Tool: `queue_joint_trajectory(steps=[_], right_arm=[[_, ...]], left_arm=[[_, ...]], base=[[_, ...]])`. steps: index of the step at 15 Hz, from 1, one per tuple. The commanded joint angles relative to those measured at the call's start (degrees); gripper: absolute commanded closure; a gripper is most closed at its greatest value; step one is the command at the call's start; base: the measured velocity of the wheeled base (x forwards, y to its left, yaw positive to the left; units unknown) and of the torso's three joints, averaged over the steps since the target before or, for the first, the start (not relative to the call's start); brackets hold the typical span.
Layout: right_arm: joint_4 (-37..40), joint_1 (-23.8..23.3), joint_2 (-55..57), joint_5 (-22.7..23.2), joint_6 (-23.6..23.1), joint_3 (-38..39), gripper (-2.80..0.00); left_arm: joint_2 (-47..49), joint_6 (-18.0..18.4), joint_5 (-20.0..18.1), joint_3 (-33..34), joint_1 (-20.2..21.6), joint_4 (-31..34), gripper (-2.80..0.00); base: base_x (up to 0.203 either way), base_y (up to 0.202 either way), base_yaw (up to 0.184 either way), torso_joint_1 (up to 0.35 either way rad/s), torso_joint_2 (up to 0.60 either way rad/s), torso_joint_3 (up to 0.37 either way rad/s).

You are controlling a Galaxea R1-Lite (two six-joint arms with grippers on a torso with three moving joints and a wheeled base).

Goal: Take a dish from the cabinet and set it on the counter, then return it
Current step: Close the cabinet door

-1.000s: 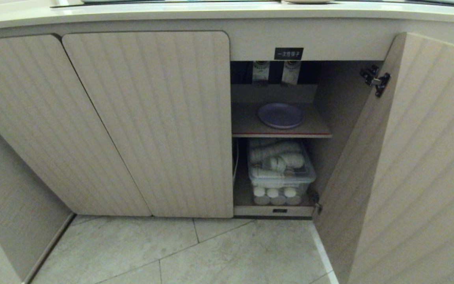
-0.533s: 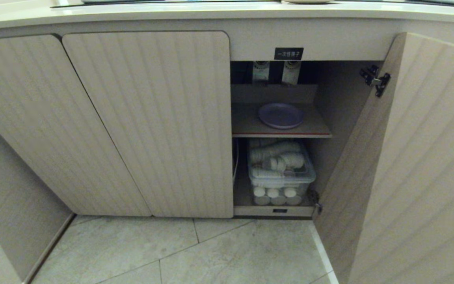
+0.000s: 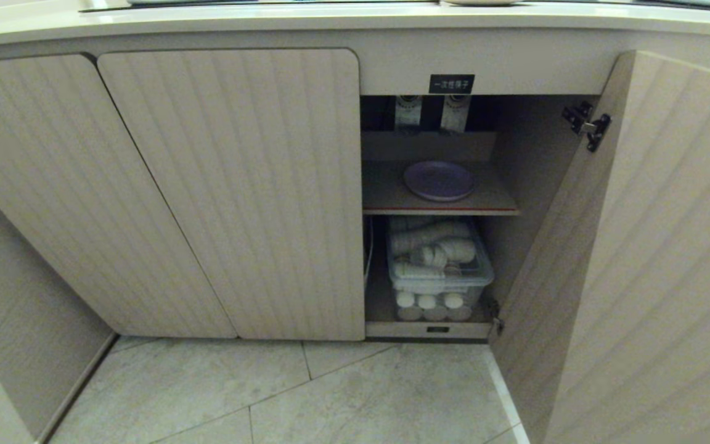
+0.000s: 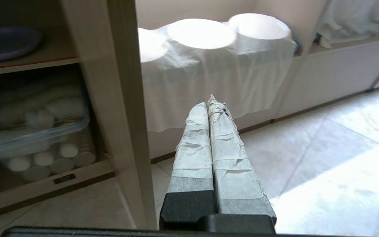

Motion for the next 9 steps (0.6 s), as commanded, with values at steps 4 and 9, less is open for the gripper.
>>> queue_joint_trajectory(steps=[4, 9], right_arm=[[-4.11, -5.46, 10.00, 0.14, 0.21, -1.02, 0.00], [-4.39, -5.22, 12.26, 0.23, 0.65, -2.56, 0.00]], left_arm=[[-0.02, -0.02, -0.05, 0.00, 0.00, 0.00, 0.00], [-0.02, -0.02, -0.05, 0.00, 0.00, 0.00, 0.00]], base=[[0.000, 0.000, 0.000, 0.000, 0.00, 0.000], [0.000, 0.000, 0.000, 0.000, 0.00, 0.000]])
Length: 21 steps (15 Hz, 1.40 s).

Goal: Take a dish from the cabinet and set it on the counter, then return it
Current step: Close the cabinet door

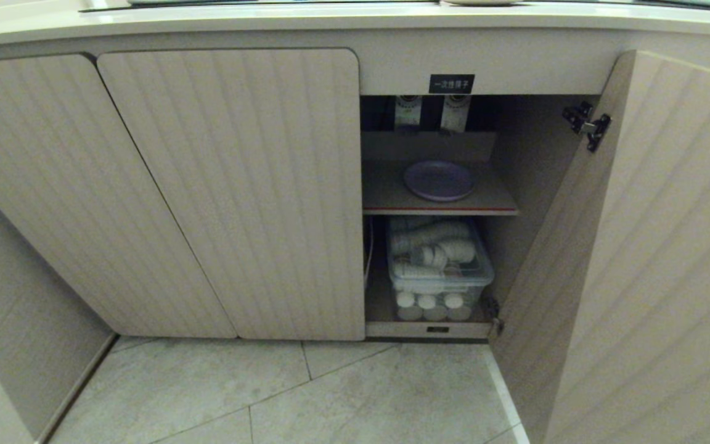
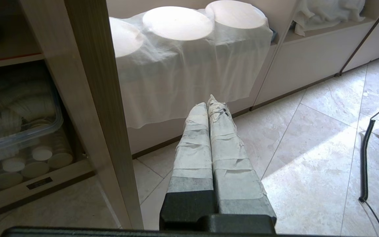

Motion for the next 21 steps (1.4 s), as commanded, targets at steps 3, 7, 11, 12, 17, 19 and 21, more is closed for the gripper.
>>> queue_joint_trajectory(steps=[3, 7, 11, 12, 17, 19, 21], right_arm=[[-0.32, 0.56, 2.69, -0.09, 0.07, -0.77, 0.00], [-0.97, 3.15, 3.96, -0.12, 0.07, -1.46, 0.00], [-1.15, 4.43, 4.59, 0.04, -0.19, -1.63, 0.00], [-1.13, 4.93, 4.59, 0.04, -0.19, -1.63, 0.00], [-1.21, 7.51, 4.56, 0.13, -0.02, -1.60, 0.00], [-1.72, 9.26, 4.51, 0.13, -0.03, -1.52, 0.00], [-3.08, 10.71, 4.51, 0.13, -0.10, -0.96, 0.00]], left_arm=[[-0.02, 0.00, 0.05, 0.00, 0.00, 0.00, 0.00], [-0.02, 0.00, 0.02, 0.00, 0.00, 0.00, 0.00], [-0.02, 0.00, 0.00, 0.00, 0.00, 0.00, 0.00], [-0.02, 0.00, 0.09, 0.00, 0.00, 0.00, 0.00], [-0.02, 0.00, 0.00, 0.00, 0.00, 0.00, 0.00], [-0.02, 0.00, 0.02, 0.00, 0.00, 0.00, 0.00], [-0.02, 0.00, 0.09, 0.00, 0.00, 0.00, 0.00]], base=[[0.000, 0.000, 0.000, 0.000, 0.00, 0.000], [0.000, 0.000, 0.000, 0.000, 0.00, 0.000], [0.000, 0.000, 0.000, 0.000, 0.00, 0.000], [0.000, 0.000, 0.000, 0.000, 0.00, 0.000], [0.000, 0.000, 0.000, 0.000, 0.00, 0.000], [0.000, 0.000, 0.000, 0.000, 0.00, 0.000], [0.000, 0.000, 0.000, 0.000, 0.00, 0.000]])
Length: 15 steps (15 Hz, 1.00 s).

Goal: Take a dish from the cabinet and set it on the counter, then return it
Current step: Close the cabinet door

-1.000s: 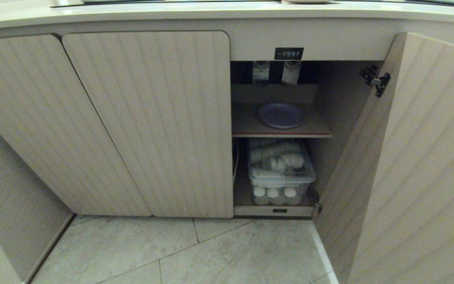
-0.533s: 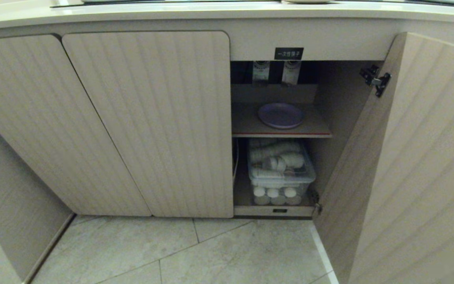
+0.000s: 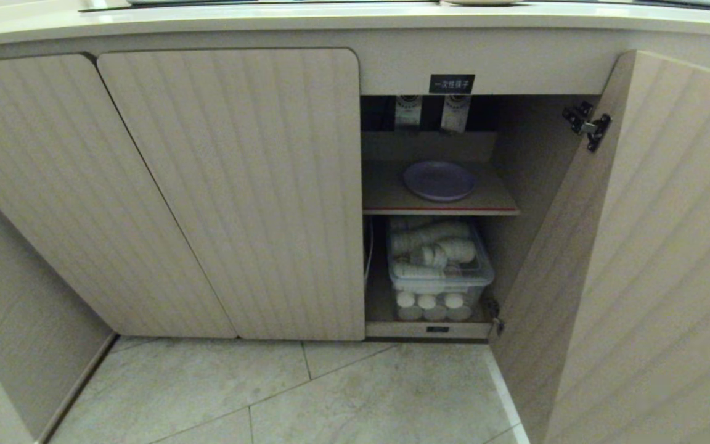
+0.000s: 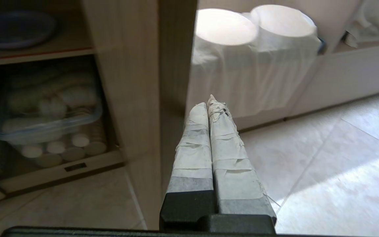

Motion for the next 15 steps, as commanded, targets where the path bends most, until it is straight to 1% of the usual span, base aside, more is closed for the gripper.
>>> queue_joint_trajectory(steps=[1, 4, 10, 15], right_arm=[[-0.25, 1.05, 0.01, -0.11, -0.07, 0.36, 0.00], [-0.34, 1.75, -0.08, 0.07, 0.01, 0.71, 0.00], [-0.34, 1.69, -0.08, 0.16, 0.01, 1.15, 0.00], [-0.34, 1.78, -0.08, 1.30, 0.10, 1.15, 0.00]], left_arm=[[-0.02, -0.02, -0.04, 0.00, 0.00, 0.00, 0.00], [-0.02, -0.02, 0.04, 0.00, 0.00, 0.00, 0.00], [-0.02, -0.02, 0.04, 0.00, 0.00, 0.00, 0.00], [-0.02, -0.02, -0.04, 0.00, 0.00, 0.00, 0.00]], base=[[0.000, 0.000, 0.000, 0.000, 0.00, 0.000], [0.000, 0.000, 0.000, 0.000, 0.00, 0.000], [0.000, 0.000, 0.000, 0.000, 0.00, 0.000], [0.000, 0.000, 0.000, 0.000, 0.00, 0.000]])
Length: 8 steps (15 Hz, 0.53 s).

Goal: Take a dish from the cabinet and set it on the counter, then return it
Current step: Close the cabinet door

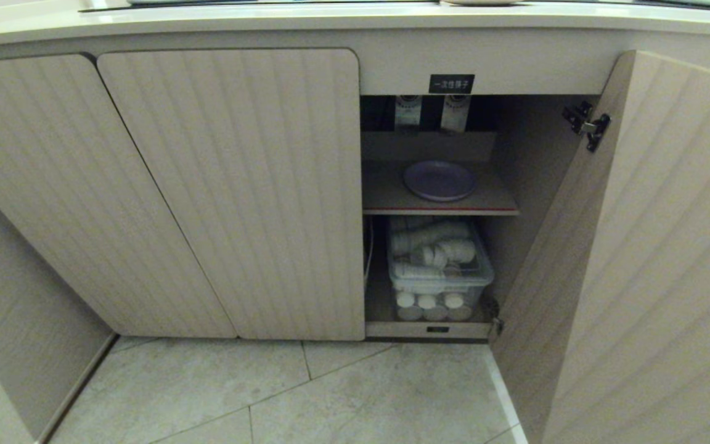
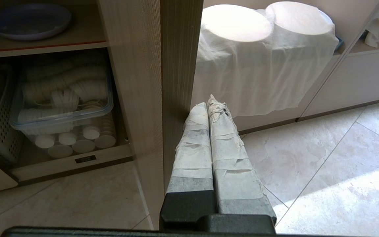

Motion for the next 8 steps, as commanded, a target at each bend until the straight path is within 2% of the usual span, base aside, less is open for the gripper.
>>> queue_joint_trajectory(steps=[1, 5, 8], right_arm=[[-0.10, 0.45, -0.03, -0.10, -0.01, 0.08, 0.00], [-0.10, 1.66, -0.03, 0.25, -0.01, 0.39, 0.00], [-0.16, 1.75, -0.03, 4.50, -0.18, 0.43, 0.00]], left_arm=[[-0.02, -0.02, 0.09, 0.00, 0.00, 0.00, 0.00], [-0.02, -0.02, 0.00, 0.00, 0.00, 0.00, 0.00], [-0.02, -0.02, 0.00, 0.00, 0.00, 0.00, 0.00]], base=[[0.000, 0.000, 0.000, 0.000, 0.00, 0.000], [0.000, 0.000, 0.000, 0.000, 0.00, 0.000], [0.000, 0.000, 0.000, 0.000, 0.00, 0.000]])
